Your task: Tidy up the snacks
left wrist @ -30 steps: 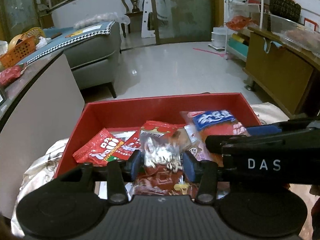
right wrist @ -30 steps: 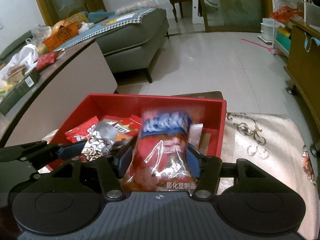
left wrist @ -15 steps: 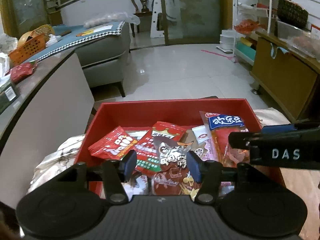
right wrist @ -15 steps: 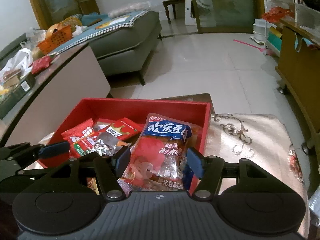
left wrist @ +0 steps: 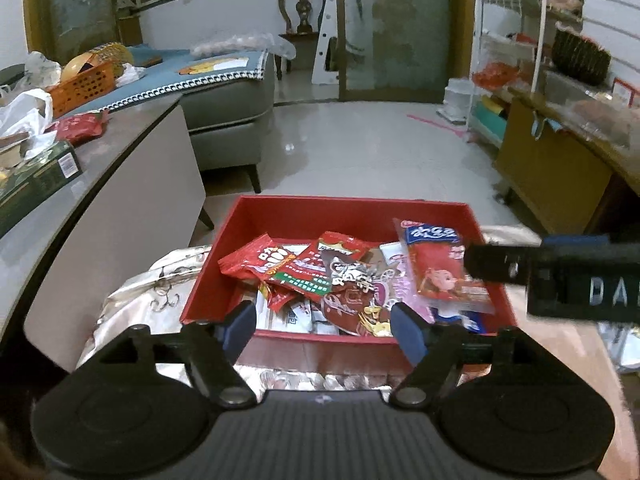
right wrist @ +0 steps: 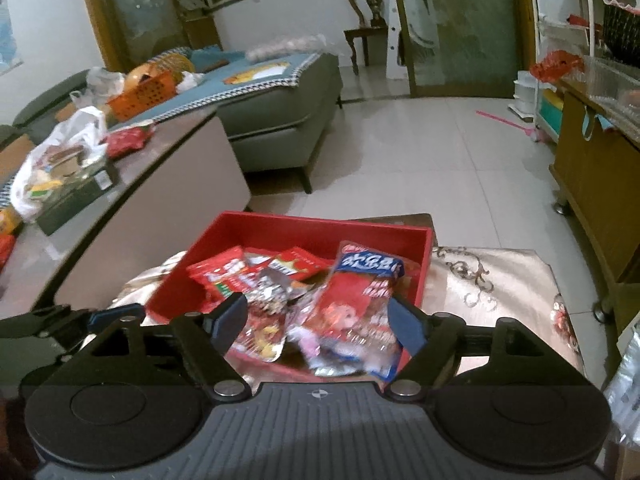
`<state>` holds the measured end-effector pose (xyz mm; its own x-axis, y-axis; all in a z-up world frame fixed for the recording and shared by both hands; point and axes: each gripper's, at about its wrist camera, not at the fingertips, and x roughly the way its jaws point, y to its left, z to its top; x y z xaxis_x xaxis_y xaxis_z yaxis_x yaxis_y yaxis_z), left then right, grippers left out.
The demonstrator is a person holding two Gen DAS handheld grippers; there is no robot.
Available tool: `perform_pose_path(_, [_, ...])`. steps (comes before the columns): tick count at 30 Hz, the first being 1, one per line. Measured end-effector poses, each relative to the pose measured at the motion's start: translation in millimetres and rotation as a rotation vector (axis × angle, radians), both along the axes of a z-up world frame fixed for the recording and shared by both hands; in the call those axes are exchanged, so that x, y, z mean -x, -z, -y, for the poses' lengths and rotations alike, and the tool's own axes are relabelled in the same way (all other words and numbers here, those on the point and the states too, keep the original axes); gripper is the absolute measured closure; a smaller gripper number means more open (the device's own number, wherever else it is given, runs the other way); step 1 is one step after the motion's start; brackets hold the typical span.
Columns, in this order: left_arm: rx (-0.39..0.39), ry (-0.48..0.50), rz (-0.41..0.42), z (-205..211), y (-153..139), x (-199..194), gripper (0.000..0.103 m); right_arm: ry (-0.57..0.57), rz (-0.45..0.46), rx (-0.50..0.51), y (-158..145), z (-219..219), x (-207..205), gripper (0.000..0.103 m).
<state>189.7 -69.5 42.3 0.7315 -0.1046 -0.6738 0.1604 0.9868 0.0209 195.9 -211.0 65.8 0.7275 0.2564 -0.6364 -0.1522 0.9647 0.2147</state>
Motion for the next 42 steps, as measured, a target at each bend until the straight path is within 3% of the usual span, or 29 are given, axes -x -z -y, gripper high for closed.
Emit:
perform_pose_path(11, [0.010, -0.019, -0.015, -16.1, -3.5, 55.9, 0.024, 0.006, 0.012, -0.025, -9.3, -10.7, 67.8, 0.017])
perform_pose_path(14, [-0.001, -0.026, -0.023, -17.3, -2.1, 71.8, 0.017, 0.001, 0.015, -0.030, -10.2, -14.1, 82.3, 0.016])
perform_pose_path(24, [0.025, -0.020, -0.007, -23.1, -6.0, 115.1, 0.016, 0.007, 0.036, -0.068, -15.9, -18.1, 119.7, 0.015])
perform_pose_path(28, [0.033, -0.020, -0.005, -25.4, -8.0, 124.9, 0.010, 0.006, 0.030, -0.067, -13.4, -18.7, 129.5, 0.015])
perform_pose_path(42, [0.037, -0.063, -0.004, -36.1, -5.4, 143.9, 0.007, -0.006, 0.030, -0.055, -9.1, -23.7, 154.6, 0.014])
